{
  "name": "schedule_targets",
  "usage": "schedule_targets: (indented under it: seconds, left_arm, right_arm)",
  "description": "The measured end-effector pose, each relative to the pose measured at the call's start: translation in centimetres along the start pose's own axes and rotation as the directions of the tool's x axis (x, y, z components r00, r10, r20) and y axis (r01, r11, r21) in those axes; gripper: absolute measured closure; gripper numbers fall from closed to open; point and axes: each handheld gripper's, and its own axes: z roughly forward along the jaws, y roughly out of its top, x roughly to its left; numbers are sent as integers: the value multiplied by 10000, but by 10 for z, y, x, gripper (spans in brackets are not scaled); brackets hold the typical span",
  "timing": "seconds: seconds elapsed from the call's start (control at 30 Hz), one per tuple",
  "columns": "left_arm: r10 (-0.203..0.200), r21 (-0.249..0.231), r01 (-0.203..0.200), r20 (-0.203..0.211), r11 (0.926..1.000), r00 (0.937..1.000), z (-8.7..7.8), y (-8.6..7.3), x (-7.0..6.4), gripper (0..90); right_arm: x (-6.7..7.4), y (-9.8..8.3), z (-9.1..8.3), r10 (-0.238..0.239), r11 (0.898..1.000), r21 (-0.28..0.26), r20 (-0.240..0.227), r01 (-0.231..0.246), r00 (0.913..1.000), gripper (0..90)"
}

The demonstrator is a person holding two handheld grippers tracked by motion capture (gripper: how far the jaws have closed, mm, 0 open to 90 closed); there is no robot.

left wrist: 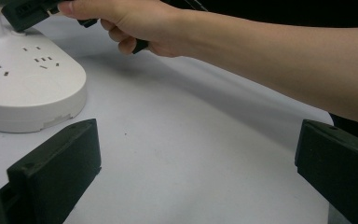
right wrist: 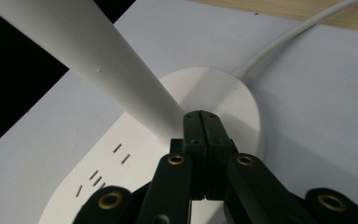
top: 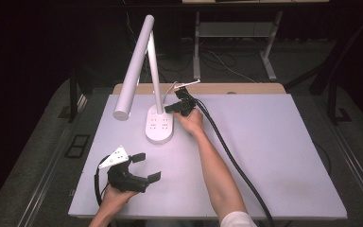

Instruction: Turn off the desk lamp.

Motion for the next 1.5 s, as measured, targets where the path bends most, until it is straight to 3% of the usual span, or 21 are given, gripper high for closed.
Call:
schedule_targets:
  seconds: [0.13,0.6,1.03,1.13,1.27,1.4,1.5]
  left_arm:
    - [-58,-42,58,-20,10000,10000,0,0,1,0]
    - [-17,5,17,-1,10000,10000,0,0,0,0]
    - [2,8,-2,4,10000,10000,1,0,0,0]
    - [0,2,0,2,10000,10000,1,0,0,0]
    - [-17,-9,17,2,10000,10000,1,0,0,0]
    - [-30,0,30,-11,10000,10000,0,0,0,0]
    - [-24,-13,24,-3,10000,10000,1,0,0,0]
  right_arm:
    - [4,3,1,-303,9994,176,235,299,9993,900]
    - [4,1,0,-412,9988,261,319,404,9986,900]
    - [3,0,0,-204,9997,112,139,203,9997,900]
    - [0,-1,0,40,10000,80,-21,-40,10000,900]
    - [1,-3,0,-37,10000,-44,43,37,10000,900]
    - [6,-2,0,-408,9991,79,359,405,9985,900]
    - [5,-2,-1,-227,9997,58,254,226,9994,900]
